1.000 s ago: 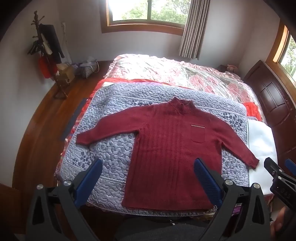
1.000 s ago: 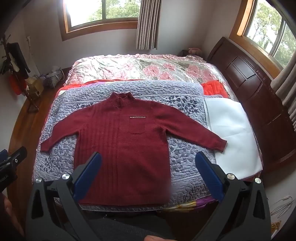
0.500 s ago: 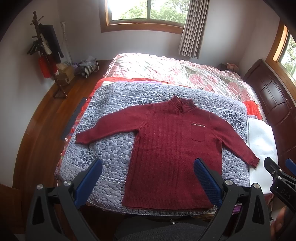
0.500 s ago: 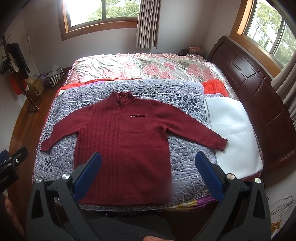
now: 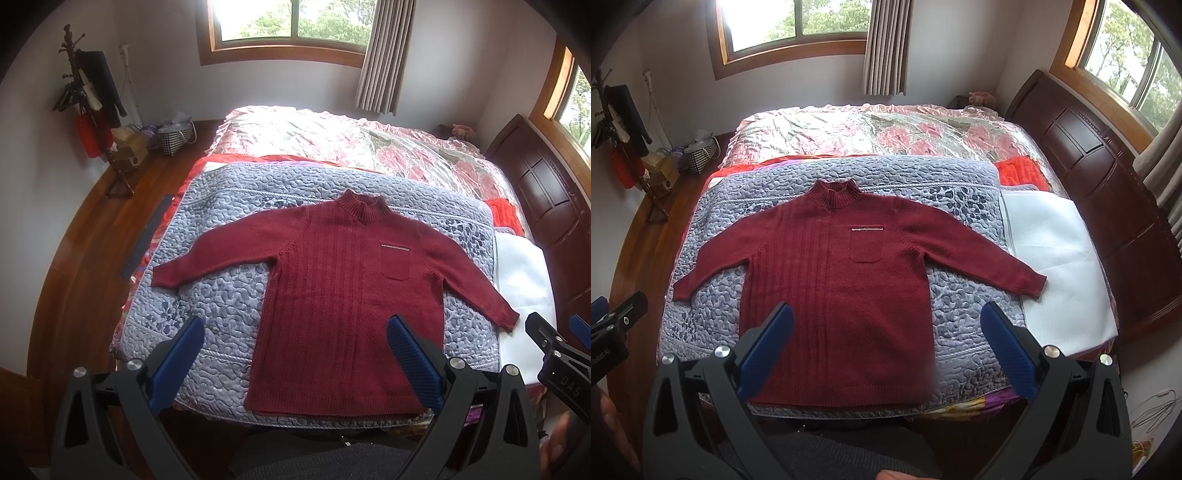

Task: Fold small clothes

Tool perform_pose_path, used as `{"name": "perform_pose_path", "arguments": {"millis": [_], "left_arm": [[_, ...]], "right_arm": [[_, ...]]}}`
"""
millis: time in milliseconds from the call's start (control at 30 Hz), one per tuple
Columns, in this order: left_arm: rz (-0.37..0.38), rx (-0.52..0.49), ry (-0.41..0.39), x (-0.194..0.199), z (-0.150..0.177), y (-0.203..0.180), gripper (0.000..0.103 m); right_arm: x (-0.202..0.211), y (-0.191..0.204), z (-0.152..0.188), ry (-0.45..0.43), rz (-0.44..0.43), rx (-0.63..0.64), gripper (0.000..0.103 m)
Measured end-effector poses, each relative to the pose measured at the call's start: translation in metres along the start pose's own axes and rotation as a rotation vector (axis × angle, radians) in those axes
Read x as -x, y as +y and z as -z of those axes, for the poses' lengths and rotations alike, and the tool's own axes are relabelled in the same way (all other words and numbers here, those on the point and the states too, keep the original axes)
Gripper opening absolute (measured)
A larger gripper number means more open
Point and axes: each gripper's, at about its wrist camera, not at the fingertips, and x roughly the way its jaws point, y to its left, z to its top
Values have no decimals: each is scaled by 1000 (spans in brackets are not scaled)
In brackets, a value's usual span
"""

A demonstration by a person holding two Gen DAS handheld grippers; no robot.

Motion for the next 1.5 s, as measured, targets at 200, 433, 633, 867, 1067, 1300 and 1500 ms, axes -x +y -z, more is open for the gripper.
{"name": "perform_pose_path", "arguments": {"millis": [200,433,633,867,1067,1300,1500], "left_arm": [[-1,0,1,0,0,-1,99],[-1,-1,0,1,-1,-1,99],[-3,-4,-3,2,-1,0,99],[-3,-4,-3,2,0,0,99],[-3,-5,-2,2,0,1,99],[-7,-12,-4,5,0,-1,99],[-10,-14,1,2,-1,-1,99]], "right_arm": [[0,-1,1,-1,-1,-3,100],[0,-1,2,1,-4,0,100],[0,-1,2,1,-5,-1,100],[0,0,2,3,-4,-1,100],[0,-1,3,3,-4,-5,100],[0,-3,3,4,-7,-8,100],[-3,-4,4,11,-9,-4,100]]}}
